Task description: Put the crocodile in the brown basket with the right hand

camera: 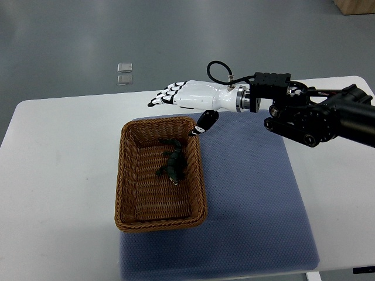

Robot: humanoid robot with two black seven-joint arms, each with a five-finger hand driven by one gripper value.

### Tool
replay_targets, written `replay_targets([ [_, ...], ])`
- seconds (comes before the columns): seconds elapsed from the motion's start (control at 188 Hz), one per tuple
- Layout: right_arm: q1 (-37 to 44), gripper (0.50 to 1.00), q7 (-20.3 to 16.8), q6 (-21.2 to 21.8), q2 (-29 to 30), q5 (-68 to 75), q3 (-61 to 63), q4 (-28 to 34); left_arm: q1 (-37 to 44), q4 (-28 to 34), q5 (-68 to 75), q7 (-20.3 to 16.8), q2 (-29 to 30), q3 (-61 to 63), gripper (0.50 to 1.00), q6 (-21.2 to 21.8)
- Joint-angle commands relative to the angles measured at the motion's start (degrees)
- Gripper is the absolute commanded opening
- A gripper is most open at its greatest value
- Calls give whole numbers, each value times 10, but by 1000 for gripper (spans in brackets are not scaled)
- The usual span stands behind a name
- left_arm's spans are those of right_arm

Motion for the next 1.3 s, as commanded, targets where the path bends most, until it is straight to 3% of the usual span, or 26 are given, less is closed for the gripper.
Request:
replay_targets([
  [0.0, -2, 928, 0, 37, -14, 20, 47, 0, 0, 0, 0, 0, 0, 0, 1000, 0],
  [0.133, -33, 928, 0, 112, -43, 101, 105, 0, 0, 0, 0, 0, 0, 0, 1000, 1],
  [0.357, -108, 928, 0, 142, -70, 247, 171, 1, 0, 0, 0, 0, 0, 0, 1000, 1],
  [0.501, -150, 928, 0, 218, -98, 375, 184, 1, 0, 0, 0, 0, 0, 0, 1000, 0],
  [0.661, -177, 928, 0, 205, -95, 538, 191, -22, 0, 0, 0, 0, 0, 0, 1000, 1],
  [0.751, -194, 928, -44, 208, -91, 631, 195, -39, 0, 0, 0, 0, 0, 0, 1000, 1],
  [0.911, -208, 928, -83, 211, -90, 679, 195, -42, 0, 0, 0, 0, 0, 0, 1000, 0],
  [1.098, -239, 928, -209, 212, -93, 844, 223, -40, 0, 0, 0, 0, 0, 0, 1000, 1],
  [1.295, -243, 930, -228, 271, -96, 874, 227, -40, 0, 1, 0, 0, 0, 1, 1000, 0],
])
